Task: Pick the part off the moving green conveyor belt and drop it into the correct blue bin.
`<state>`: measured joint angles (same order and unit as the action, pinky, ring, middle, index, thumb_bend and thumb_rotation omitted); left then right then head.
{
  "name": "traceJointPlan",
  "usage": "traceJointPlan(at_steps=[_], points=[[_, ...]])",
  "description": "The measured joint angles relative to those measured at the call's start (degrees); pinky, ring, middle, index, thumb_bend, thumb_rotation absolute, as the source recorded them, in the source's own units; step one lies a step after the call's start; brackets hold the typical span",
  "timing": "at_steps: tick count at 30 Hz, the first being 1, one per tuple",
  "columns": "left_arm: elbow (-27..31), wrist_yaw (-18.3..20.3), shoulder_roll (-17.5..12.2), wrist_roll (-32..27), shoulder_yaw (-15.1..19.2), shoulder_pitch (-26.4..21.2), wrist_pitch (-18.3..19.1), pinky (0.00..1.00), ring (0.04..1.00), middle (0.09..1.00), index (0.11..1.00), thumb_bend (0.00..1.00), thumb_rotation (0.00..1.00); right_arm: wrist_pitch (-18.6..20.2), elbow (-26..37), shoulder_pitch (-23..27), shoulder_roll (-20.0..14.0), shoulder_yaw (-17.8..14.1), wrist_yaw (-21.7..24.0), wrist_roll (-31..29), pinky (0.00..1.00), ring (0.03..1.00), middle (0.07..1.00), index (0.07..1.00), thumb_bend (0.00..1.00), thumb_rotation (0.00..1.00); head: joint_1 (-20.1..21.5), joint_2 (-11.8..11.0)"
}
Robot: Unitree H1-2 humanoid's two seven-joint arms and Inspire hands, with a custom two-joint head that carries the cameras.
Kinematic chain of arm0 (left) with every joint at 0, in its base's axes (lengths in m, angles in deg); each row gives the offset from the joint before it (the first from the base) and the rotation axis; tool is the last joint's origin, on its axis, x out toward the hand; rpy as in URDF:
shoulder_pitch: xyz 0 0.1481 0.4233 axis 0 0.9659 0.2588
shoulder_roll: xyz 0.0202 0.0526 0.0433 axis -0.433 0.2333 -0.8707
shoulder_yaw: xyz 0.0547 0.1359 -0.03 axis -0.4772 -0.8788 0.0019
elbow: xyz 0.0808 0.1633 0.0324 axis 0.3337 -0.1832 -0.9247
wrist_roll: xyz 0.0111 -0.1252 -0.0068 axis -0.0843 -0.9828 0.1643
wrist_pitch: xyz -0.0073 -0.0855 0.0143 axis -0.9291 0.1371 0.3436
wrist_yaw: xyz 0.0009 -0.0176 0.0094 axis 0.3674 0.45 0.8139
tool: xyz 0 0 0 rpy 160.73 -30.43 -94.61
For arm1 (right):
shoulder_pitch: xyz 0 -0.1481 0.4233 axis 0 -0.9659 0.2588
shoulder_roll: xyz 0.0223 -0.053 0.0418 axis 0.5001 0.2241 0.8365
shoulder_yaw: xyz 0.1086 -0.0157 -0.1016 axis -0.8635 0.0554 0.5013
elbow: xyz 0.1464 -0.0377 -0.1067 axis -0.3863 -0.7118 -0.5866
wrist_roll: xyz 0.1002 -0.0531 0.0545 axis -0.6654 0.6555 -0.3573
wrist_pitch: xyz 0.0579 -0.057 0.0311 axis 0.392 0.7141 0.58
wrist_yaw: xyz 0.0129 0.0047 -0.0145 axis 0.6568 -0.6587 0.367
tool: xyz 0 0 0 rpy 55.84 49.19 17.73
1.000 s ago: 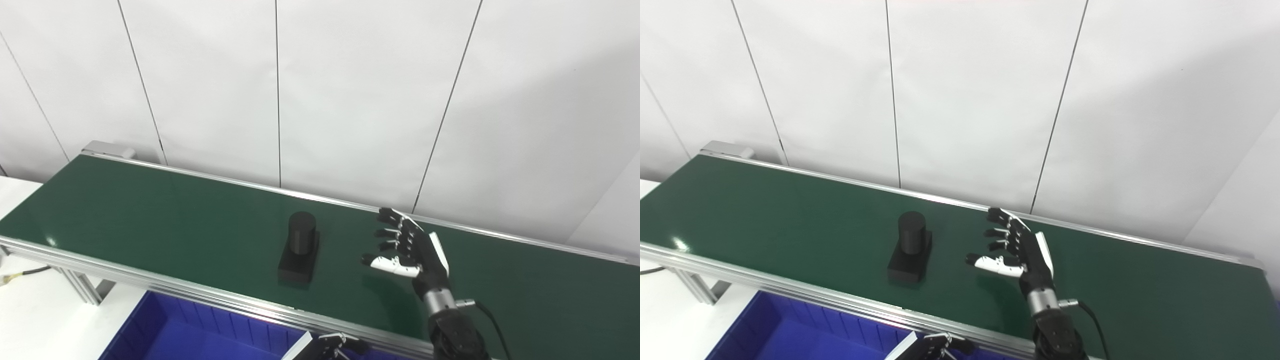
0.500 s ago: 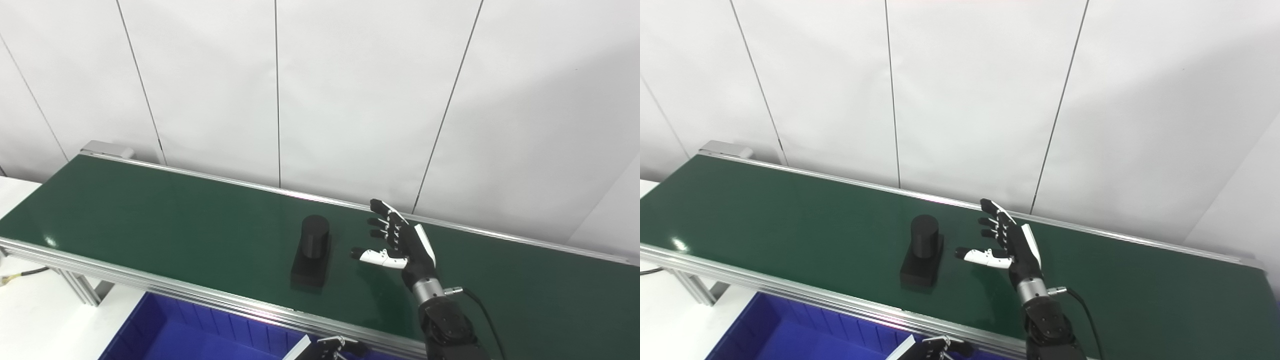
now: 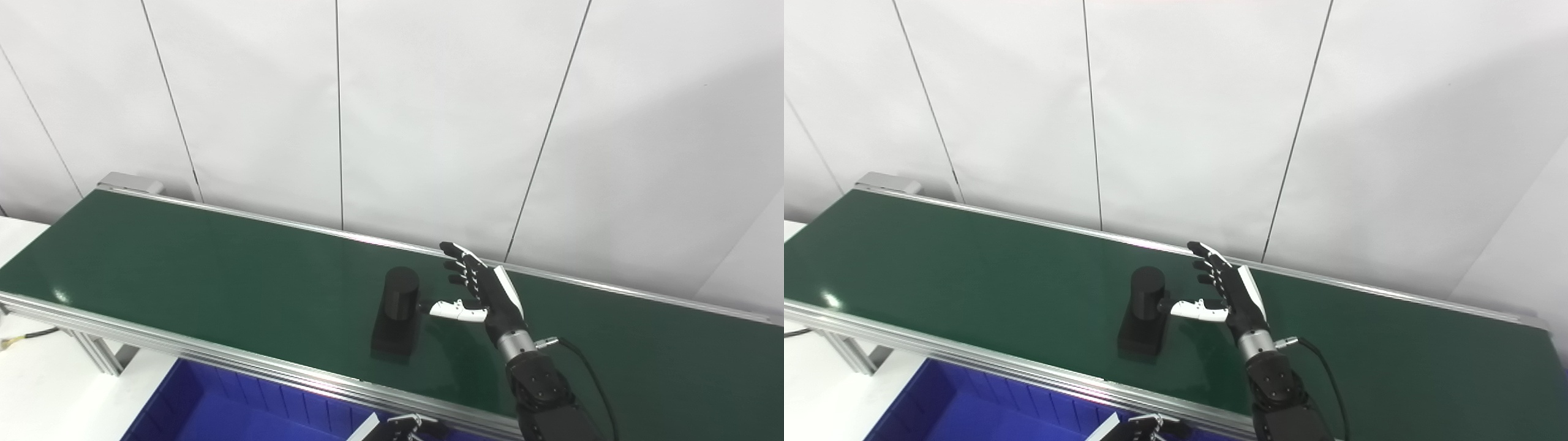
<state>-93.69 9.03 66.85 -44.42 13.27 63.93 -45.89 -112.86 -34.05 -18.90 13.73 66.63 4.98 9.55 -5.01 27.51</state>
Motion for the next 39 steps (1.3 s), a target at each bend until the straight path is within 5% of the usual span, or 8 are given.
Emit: traceJointPlan(at_steps=[30,32,34,39], points=[[1.87,1.08,0.17,0.03,0.68,1.12,0.25,0.72,0.751,0.764,0.730,0.94,0.02,-0.01,-2.88,0.72,-0.82,3.02,-5.01,4.71,0.51,0.624,0.732,0.751,0.97,0.14,0.44,1.41],[2.03,1.10,0.19,0.05,0.67,1.12,0.25,0.72,0.750,0.764,0.729,0.94,0.02,-0.01,-2.89,0.70,-0.76,2.80,-5.77,4.72,0.46,0.554,0.681,0.690,0.91,0.05,0.44,1.32],[2.15,1.34,0.20,0.03,0.66,1.12,0.25,0.72,0.749,0.763,0.729,0.94,0.02,-0.01,-2.84,0.53,-0.47,1.91,-7.28,4.45,0.42,0.455,0.528,0.560,0.62,0.01,0.53,1.49],[2.22,1.97,0.37,0.05,0.81,1.14,0.25,0.71,0.748,0.763,0.733,0.94,0.03,0.01,-2.30,-0.15,-0.15,1.86,-11.43,5.60,0.42,0.466,0.492,0.477,0.52,0.00,0.61,1.49]])
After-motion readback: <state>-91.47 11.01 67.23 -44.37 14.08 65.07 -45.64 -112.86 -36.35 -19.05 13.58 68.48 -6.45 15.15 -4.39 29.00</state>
